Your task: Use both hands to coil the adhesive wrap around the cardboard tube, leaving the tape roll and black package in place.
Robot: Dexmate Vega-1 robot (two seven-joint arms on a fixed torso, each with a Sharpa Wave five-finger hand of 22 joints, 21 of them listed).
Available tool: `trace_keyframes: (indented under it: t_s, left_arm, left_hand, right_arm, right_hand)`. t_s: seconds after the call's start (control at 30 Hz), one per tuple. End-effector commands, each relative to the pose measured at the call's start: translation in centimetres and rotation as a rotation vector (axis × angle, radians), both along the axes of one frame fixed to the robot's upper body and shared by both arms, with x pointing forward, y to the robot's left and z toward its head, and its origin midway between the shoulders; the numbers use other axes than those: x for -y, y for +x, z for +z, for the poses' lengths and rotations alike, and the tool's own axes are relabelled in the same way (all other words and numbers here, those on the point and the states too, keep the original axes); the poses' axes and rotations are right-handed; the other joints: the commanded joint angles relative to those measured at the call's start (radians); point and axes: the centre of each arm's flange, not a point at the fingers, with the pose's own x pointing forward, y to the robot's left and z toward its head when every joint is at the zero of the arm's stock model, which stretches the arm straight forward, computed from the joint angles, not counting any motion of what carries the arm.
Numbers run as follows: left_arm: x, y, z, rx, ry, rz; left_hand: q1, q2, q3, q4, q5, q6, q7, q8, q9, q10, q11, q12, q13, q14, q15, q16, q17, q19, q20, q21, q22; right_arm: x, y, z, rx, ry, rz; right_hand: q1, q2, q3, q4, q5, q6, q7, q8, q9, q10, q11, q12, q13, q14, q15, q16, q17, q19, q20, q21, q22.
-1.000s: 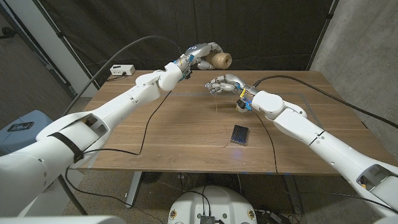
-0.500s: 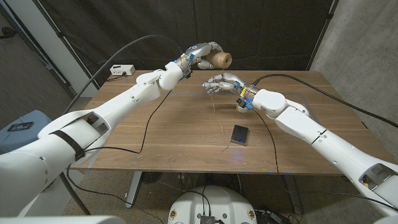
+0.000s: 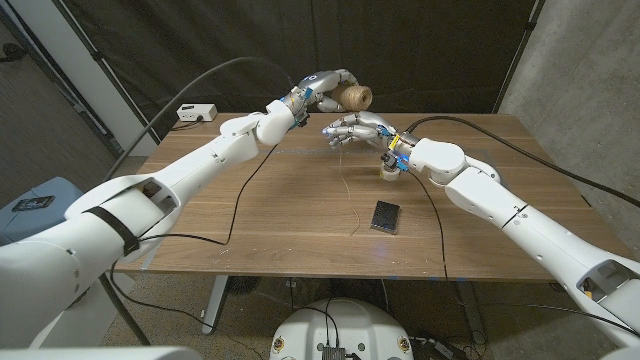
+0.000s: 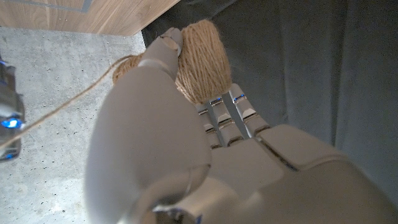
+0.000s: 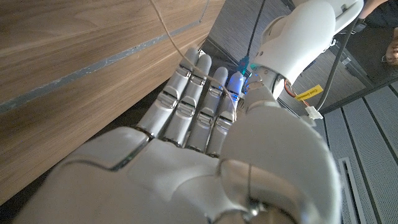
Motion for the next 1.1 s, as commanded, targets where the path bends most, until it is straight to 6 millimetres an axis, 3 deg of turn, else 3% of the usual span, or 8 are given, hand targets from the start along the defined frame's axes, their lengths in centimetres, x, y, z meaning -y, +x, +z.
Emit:
trace_keyframes:
  t_s: [0.03,0.57,1.1]
  left_arm:
    - [0.5,0.5,-0.3,-0.010,0.005,-0.005]
    - [0.9,0.8,-0.7,-0.014,0.002,-0.013]
    - [0.9,0.9,-1.0,-0.022,-0.002,-0.023]
  left_hand:
    - [0.020,0.068,0.022,0.014,0.005,0.014,0.004,0.003,0.003,0.007,0.000,0.003,0.006,0.010,-0.001,0.005,0.073,-0.003,0.000,0.005,0.002]
    - [0.018,0.069,0.022,0.015,0.006,0.015,0.006,0.003,0.004,0.011,0.001,0.001,0.005,0.010,-0.003,0.005,0.074,-0.005,0.000,0.010,0.000]
    - [0.017,0.068,0.022,0.015,0.007,0.019,0.006,0.004,0.004,0.010,0.001,0.000,0.007,0.010,-0.001,0.004,0.075,-0.007,0.000,0.015,-0.002]
  right_arm:
    - [0.1,-0.4,0.9,0.007,0.036,0.051]
    - [0.0,-1.0,1.9,0.048,0.050,0.055]
    - [-2.0,-2.0,3.1,0.092,0.027,0.099]
  right_hand:
    - [-0.003,0.006,-0.003,-0.004,0.006,0.008,-0.001,-0.001,0.001,0.010,-0.001,-0.007,0.001,0.006,-0.112,0.000,0.005,0.001,-0.037,0.004,0.000]
    - [0.000,0.014,0.000,-0.006,0.007,0.015,0.002,-0.007,0.002,0.020,0.001,-0.013,-0.004,0.013,-0.114,-0.002,0.004,0.002,-0.041,0.006,0.000]
    - [-0.004,0.021,0.000,-0.004,0.006,0.021,-0.005,-0.014,0.002,0.027,-0.002,-0.020,-0.008,0.020,-0.111,-0.003,0.005,0.001,-0.044,0.008,0.000]
